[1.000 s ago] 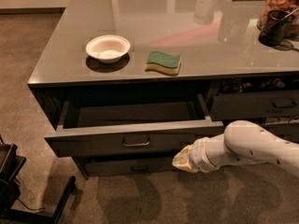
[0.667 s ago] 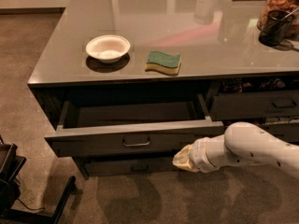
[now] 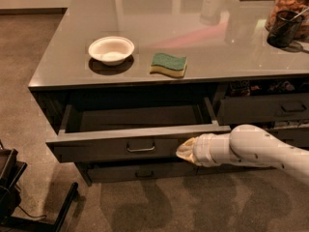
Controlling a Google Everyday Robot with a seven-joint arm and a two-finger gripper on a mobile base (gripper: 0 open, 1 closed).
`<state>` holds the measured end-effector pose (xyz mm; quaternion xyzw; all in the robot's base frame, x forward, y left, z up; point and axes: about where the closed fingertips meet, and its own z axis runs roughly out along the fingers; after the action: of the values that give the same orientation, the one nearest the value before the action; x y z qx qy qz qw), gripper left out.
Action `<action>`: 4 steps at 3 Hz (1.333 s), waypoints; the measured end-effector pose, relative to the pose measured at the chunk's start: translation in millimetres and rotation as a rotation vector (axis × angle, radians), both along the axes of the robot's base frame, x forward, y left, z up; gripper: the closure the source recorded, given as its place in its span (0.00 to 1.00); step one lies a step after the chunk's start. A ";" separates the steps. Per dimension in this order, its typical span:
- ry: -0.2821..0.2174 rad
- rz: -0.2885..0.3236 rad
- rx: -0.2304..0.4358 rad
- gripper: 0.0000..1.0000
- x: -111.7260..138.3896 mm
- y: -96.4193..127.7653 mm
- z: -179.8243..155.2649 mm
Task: Close top drawer
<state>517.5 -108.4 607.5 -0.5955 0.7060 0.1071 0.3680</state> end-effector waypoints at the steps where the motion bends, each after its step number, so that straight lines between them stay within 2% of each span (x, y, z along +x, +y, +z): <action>1: -0.062 0.005 0.008 1.00 24.6 3.9 1.5; 2: -0.114 0.010 0.009 1.00 49.2 8.6 3.8; 4: -0.178 -0.022 0.008 1.00 107.0 8.9 6.9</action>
Offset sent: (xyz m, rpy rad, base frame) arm 0.0870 0.0112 0.0116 0.0105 -0.1930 0.0064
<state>624.5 -99.5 614.4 -0.5935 0.6764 0.0526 0.4330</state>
